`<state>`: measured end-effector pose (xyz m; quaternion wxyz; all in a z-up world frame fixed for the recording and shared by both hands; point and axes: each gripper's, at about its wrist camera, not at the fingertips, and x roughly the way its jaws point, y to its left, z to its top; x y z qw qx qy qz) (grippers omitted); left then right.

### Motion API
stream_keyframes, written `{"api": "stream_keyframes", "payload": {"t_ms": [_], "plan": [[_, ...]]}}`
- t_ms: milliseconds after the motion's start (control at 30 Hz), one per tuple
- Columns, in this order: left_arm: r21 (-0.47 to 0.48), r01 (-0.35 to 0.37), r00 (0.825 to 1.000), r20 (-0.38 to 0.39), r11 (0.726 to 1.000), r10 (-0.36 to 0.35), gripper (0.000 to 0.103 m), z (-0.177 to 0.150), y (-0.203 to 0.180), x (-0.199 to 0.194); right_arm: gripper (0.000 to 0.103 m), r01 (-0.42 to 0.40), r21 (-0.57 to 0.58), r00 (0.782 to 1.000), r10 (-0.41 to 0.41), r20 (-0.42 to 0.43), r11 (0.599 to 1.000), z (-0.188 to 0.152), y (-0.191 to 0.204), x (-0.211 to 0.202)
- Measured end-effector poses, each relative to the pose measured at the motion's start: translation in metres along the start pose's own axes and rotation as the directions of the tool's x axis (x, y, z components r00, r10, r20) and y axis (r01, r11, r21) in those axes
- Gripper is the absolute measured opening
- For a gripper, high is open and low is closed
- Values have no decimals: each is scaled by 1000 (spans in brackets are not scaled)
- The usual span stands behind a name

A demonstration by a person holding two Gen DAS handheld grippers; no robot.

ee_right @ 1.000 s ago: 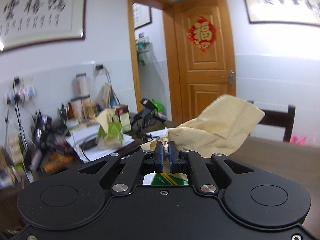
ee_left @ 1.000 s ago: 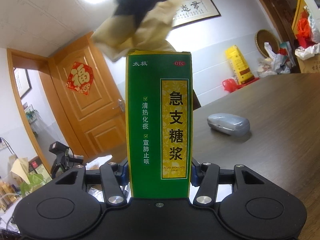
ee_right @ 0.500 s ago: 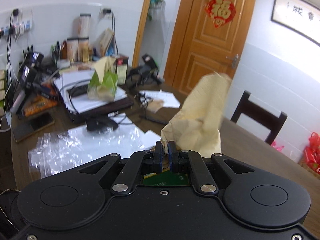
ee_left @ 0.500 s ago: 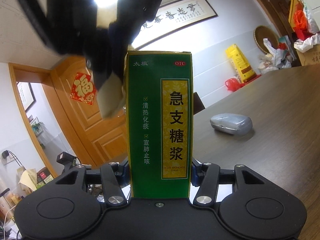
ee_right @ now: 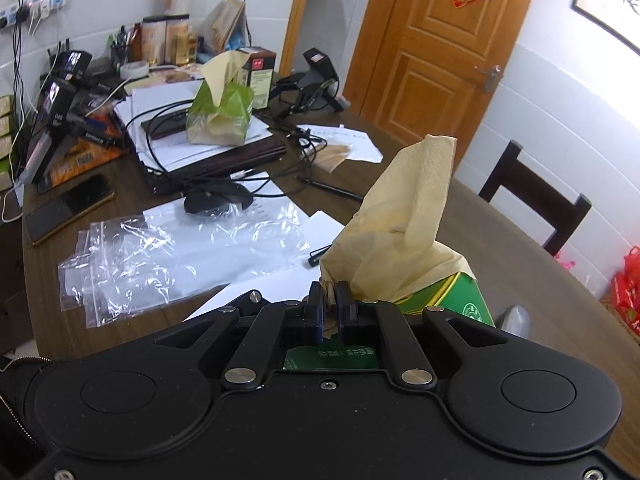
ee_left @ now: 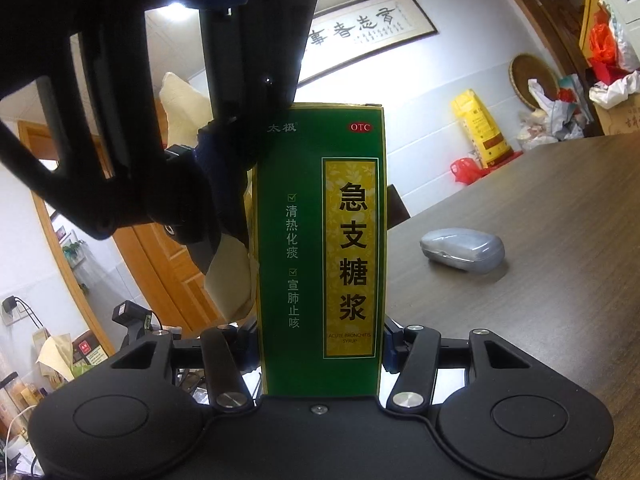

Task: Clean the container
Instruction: 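Wipe the side of the green box with the cloth in the right gripper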

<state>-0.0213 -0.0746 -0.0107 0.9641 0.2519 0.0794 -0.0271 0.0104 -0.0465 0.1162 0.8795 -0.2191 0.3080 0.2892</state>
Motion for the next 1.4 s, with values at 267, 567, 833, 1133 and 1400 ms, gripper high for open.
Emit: {"api": "stream_keyframes", "payload": {"t_ms": [267, 567, 833, 1133, 1400], "plan": [[-3, -4, 1000, 4, 1000, 4, 50, -1, 1, 0, 5, 93, -10, 995, -92, 31, 996, 8, -3, -11], [-21, -10, 1000, 0, 1000, 10, 51, -1, 6, 1, 6, 155, 55, 974, -161, 157, 986, 5, -18, -36], [-46, -19, 1000, -16, 999, 19, 51, -1, 11, 3, 6, 173, 62, 952, -183, 246, 983, -5, -22, -59], [-113, -2, 1000, -28, 994, -1, 51, 1, 22, 1, 6, 178, 193, 936, -227, 269, 965, -27, -50, -66], [-189, 23, 1000, 6, 982, -23, 50, 4, 34, -4, 6, 89, 293, 945, -173, 277, 952, -52, -72, -40]]}}
